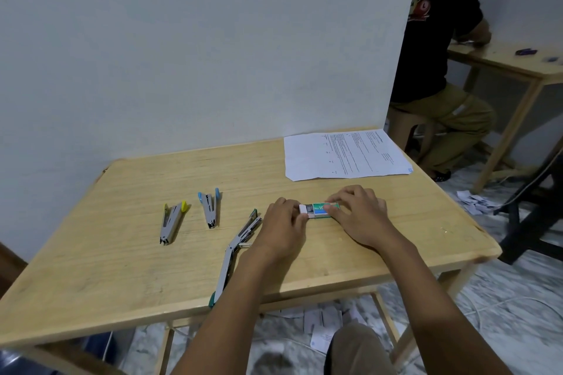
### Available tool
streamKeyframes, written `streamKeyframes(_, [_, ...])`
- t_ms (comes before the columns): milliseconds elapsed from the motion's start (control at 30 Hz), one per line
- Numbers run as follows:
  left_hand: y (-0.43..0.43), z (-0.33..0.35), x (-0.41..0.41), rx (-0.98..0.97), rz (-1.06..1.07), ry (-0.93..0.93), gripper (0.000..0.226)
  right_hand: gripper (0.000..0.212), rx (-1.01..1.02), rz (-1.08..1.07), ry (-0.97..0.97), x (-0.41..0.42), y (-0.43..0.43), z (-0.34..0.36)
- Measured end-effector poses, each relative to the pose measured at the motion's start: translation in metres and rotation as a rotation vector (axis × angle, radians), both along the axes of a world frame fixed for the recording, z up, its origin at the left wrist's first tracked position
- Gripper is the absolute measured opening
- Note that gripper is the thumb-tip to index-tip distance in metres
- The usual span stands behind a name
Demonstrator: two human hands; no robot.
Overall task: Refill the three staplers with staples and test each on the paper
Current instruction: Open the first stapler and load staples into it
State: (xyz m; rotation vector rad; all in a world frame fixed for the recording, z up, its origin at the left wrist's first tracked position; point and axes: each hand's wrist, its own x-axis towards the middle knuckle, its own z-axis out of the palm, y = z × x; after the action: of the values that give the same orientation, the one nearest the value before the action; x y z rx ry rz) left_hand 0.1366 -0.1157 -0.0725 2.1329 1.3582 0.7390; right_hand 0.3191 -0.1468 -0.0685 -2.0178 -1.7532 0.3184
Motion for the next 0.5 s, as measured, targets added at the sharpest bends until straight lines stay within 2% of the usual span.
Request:
streamKeyframes(200, [-0.001, 0.003, -0.003, -0.037, -0.018, -0.023, 0.011, 0.023, -0.039, -0.022, 0.018, 0.005, -0.002, 0.007])
streamKeyframes(333, [-0.001, 0.003, -0.003, -0.018, -0.026, -0.024, 0.01, 0.019, 0.076, 0.002, 0.031, -0.006, -0.002, 0.012])
streamKeyframes(433, [-0.001, 0.003, -0.003, 0.004, -0.04, -0.026, 0.016, 0.017, 0.075, 0.086, -0.033, -0.017, 0.003, 0.018])
streamKeyframes(500, [0.001, 0.001, -0.004, 0.011, -0.046, -0.022, 0.011, 0.016, 0.033, 0.115, -0.079, -0.022, 0.006, 0.022])
